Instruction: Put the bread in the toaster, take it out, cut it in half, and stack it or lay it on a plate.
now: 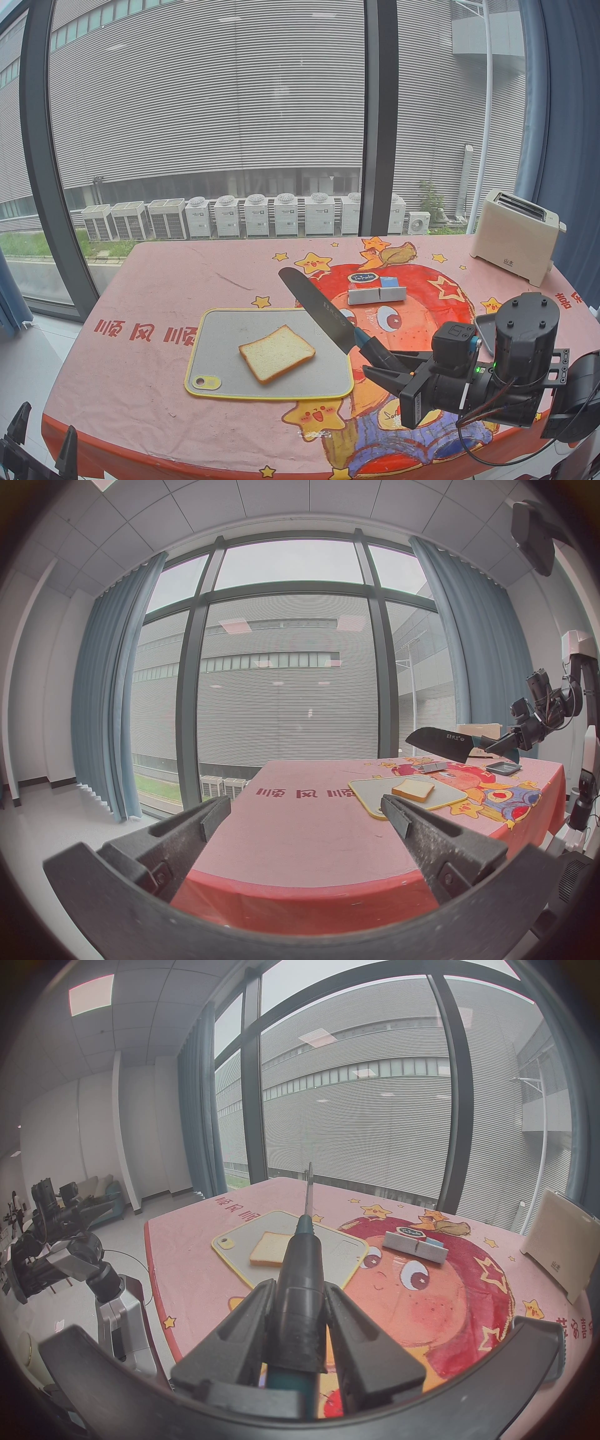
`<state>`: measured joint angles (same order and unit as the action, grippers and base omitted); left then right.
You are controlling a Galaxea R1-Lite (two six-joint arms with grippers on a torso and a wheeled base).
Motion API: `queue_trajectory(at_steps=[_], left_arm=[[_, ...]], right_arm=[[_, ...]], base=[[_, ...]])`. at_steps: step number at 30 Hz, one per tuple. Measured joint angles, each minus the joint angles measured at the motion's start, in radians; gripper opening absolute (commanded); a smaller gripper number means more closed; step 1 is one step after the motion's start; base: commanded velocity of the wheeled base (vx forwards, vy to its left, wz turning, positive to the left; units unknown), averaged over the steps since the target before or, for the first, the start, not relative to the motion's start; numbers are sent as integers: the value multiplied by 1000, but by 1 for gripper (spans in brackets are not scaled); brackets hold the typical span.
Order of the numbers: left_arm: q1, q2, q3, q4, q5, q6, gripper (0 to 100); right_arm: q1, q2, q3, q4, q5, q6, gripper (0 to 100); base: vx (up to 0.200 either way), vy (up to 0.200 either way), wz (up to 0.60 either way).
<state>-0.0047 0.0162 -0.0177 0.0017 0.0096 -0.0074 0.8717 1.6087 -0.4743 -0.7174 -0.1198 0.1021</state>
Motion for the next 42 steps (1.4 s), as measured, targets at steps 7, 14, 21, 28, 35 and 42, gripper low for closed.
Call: queue_trajectory(at_steps=[7,14,21,28,35,42], left_arm=[[0,0,0,0,0,3,100],[-1,0,0,-1,-2,6,100],[0,0,0,0,-5,7,100],[0,0,0,-1,-5,7,100],[0,0,0,-1,-4,4,100],[0,0,0,-4,0,4,0]], right_arm=[[-4,5,0,1,0,-1,0],[-5,7,1,0,0,0,0],[10,21,-4,0,-1,1,0],[11,43,3,2,-1,-4,0],[13,46,38,2,-4,-46,0],[13,50,49,3,-11,-48,0]], base=[[0,29,0],[0,0,0],[0,0,0],[0,0,0],[0,0,0],[0,0,0]])
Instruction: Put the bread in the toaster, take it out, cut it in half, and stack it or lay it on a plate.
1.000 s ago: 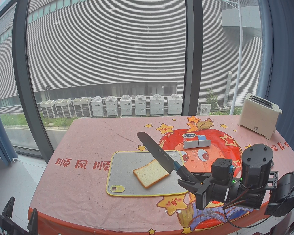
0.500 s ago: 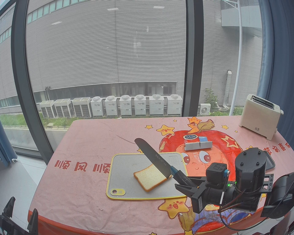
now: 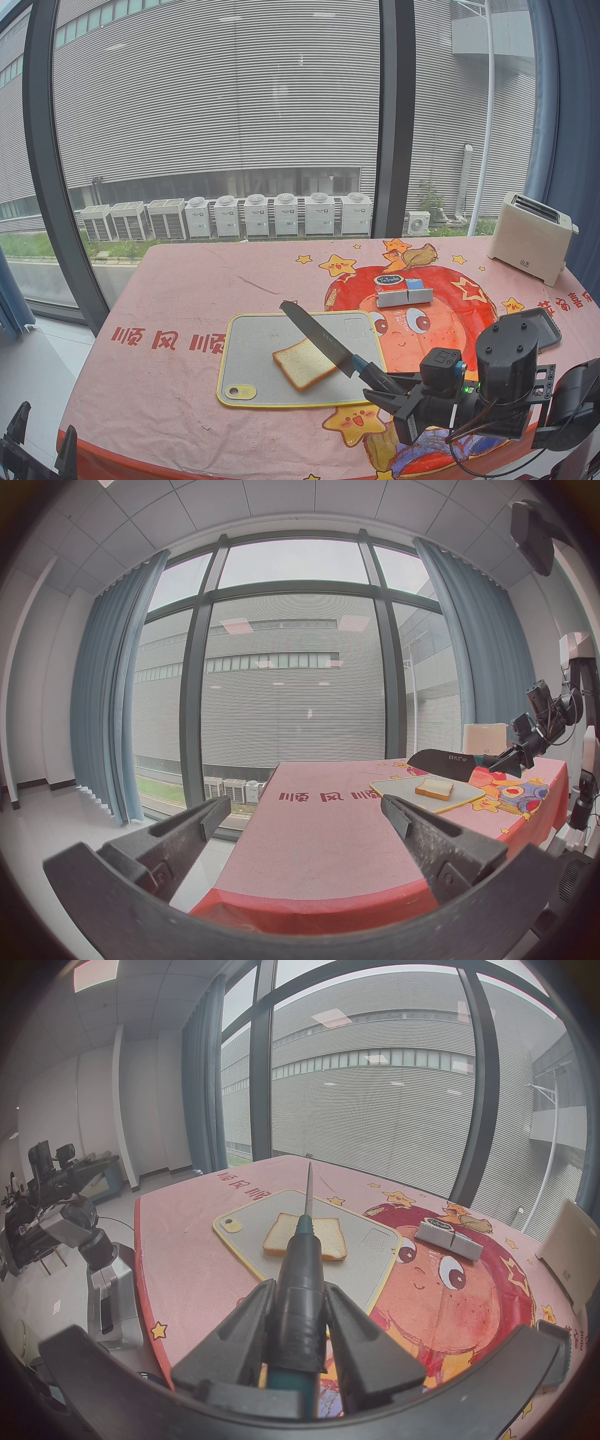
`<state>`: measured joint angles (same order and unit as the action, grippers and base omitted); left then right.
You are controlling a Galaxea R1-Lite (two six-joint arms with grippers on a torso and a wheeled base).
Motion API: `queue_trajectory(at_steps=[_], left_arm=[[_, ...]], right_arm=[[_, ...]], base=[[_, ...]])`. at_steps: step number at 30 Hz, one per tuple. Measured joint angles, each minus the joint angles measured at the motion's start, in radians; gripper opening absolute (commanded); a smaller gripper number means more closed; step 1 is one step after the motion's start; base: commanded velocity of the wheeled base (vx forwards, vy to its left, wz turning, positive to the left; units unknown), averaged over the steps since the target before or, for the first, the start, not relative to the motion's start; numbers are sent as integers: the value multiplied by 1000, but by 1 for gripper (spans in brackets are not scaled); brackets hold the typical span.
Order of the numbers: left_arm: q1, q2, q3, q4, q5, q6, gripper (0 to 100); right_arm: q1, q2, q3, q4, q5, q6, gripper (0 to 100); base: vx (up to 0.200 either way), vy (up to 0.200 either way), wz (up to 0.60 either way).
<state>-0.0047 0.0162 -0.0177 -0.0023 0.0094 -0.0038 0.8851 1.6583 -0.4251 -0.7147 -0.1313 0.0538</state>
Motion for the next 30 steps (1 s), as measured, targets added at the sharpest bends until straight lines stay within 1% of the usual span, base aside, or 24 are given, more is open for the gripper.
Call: queue_trajectory(at_steps=[4,15,22,30], left_arm=[[0,0,0,0,1,-3,0],[0,0,0,1,0,1,0],[2,0,0,0,6,-14,0],[0,0,0,-2,21,-16,0]], right_arm=[[0,1,1,-1,-1,0,0],[1,5,3,0,-1,-1,0],[0,10,3,0,-1,0,0],[0,28,2,-3,-2,-1,0]], base=[[0,0,0],[0,0,0],[0,0,0],[0,0,0]])
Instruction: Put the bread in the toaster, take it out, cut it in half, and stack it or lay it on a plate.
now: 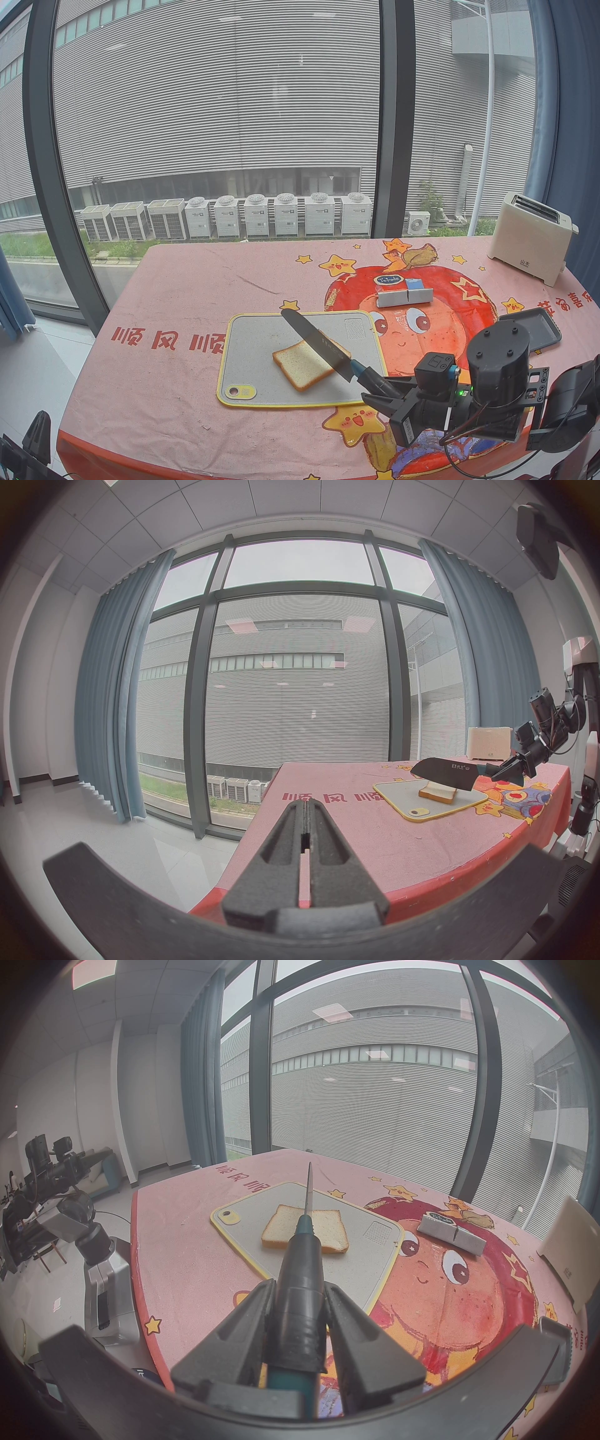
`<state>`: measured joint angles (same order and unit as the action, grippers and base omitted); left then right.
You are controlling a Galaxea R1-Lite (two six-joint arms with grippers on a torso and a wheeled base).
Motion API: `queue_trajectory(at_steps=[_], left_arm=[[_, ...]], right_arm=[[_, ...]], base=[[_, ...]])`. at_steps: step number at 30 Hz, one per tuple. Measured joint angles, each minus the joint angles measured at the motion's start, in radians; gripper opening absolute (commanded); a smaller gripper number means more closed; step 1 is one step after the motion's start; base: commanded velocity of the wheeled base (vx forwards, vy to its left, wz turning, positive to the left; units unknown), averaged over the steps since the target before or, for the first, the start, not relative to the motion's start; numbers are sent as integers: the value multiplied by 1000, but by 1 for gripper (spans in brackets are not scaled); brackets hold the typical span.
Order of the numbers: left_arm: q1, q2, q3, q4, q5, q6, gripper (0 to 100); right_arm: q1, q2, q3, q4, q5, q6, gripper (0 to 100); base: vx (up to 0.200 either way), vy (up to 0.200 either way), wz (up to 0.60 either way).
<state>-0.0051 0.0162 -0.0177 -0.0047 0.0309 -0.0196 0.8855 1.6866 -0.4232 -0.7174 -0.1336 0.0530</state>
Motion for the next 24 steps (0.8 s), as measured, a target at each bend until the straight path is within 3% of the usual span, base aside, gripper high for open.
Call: queue_trajectory(at_steps=[5,12,17,24], left_arm=[[-1,0,0,-27,14,-1,0],[-1,0,0,-217,33,6,0],[-1,0,0,-190,38,10,0],[-2,0,0,-214,-20,6,0]], right_arm=[[1,3,0,0,0,0,0],[1,4,0,0,0,0,0],[8,3,2,0,0,0,0],[11,-1,4,0,0,0,0]], base=[[0,0,0],[0,0,0],[0,0,0],[0,0,0]])
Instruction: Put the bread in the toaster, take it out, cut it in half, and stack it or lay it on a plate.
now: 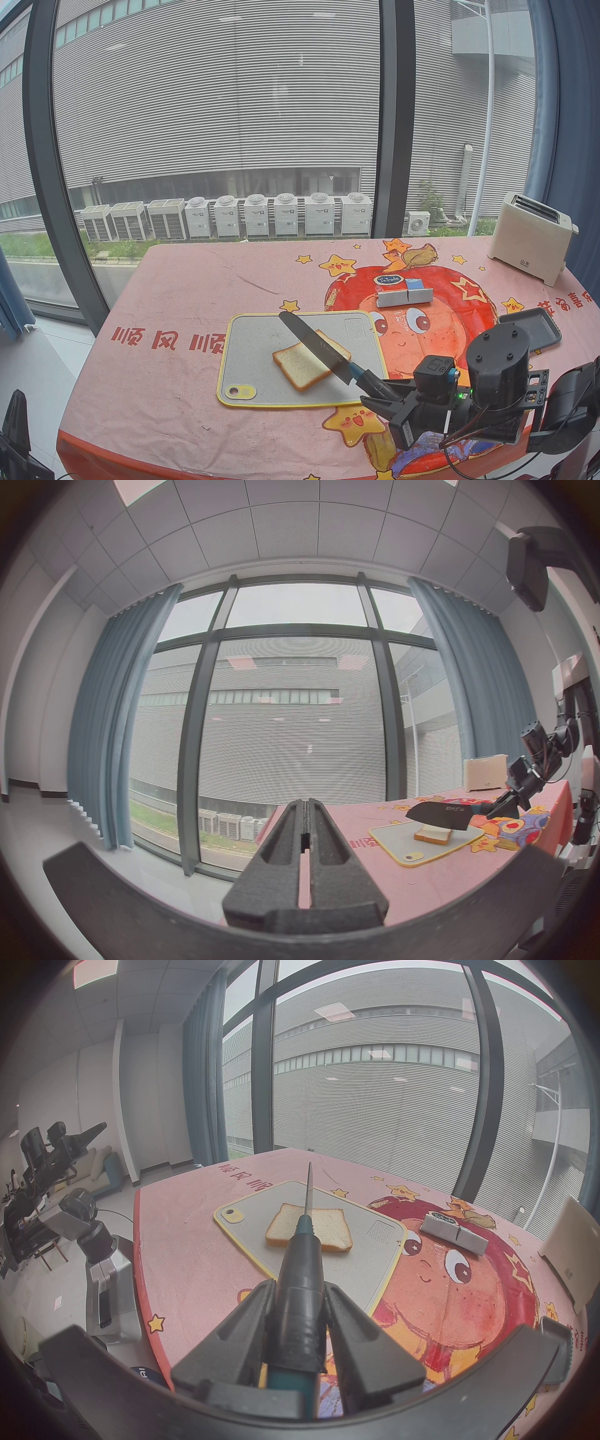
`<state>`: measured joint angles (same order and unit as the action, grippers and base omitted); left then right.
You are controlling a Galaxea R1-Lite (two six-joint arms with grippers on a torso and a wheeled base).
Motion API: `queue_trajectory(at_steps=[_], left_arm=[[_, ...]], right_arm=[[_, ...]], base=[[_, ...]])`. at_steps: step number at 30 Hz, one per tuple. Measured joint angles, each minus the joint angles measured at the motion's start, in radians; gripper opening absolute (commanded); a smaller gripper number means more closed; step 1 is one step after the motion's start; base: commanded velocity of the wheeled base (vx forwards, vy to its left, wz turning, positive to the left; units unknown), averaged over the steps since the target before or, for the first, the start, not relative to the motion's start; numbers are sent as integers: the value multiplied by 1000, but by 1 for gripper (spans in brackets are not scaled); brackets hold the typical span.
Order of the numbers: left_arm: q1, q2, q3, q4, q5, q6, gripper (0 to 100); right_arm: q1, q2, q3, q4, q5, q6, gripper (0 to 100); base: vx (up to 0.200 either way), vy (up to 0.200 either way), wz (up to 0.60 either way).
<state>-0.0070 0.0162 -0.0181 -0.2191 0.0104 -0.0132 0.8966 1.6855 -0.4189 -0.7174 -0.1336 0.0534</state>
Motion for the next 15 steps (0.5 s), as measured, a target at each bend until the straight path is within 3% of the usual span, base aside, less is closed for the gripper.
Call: queue_trajectory(at_steps=[11,13,15], left_arm=[[-4,167,-115,-92,-88,-4,0],[-4,216,-135,-112,-130,-6,0],[-5,260,-155,-121,-205,-9,0]], right_arm=[[2,0,2,0,0,0,0],[2,0,2,0,0,0,0],[2,0,2,0,0,0,0]], base=[[0,0,0],[0,0,0],[0,0,0]])
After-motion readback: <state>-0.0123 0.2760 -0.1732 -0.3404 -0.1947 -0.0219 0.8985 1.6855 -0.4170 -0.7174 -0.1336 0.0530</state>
